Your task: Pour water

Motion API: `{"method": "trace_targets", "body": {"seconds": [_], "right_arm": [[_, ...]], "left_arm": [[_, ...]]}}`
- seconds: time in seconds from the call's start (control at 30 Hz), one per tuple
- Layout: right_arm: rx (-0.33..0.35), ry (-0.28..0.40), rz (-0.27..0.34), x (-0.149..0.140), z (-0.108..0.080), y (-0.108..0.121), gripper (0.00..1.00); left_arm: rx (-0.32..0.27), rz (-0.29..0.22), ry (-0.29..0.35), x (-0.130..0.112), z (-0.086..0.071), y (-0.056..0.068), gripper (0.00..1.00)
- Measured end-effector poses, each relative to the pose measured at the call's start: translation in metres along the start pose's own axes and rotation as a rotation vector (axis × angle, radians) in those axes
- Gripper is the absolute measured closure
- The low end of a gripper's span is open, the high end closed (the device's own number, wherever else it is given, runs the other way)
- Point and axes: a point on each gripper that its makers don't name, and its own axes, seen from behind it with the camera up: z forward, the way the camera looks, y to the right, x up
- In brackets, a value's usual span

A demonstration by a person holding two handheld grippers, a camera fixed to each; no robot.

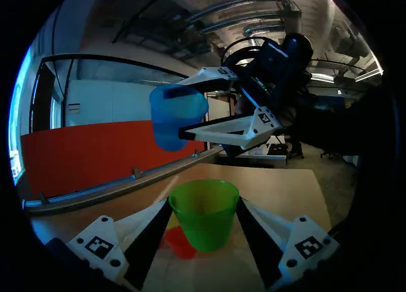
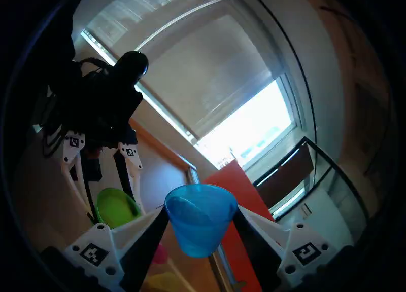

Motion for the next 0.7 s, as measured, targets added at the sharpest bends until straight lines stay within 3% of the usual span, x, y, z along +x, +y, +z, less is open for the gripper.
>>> {"method": "trace_targets", "body": {"seconds": [0.7], "right_arm": [[0.011,-0.016,-0.064,-0.0009,-0.0007,-0.0009,0.10]], "left_arm": [[0.000,-0.001,0.002,0.0003,0.0027,-0.0004,0.12]]}}
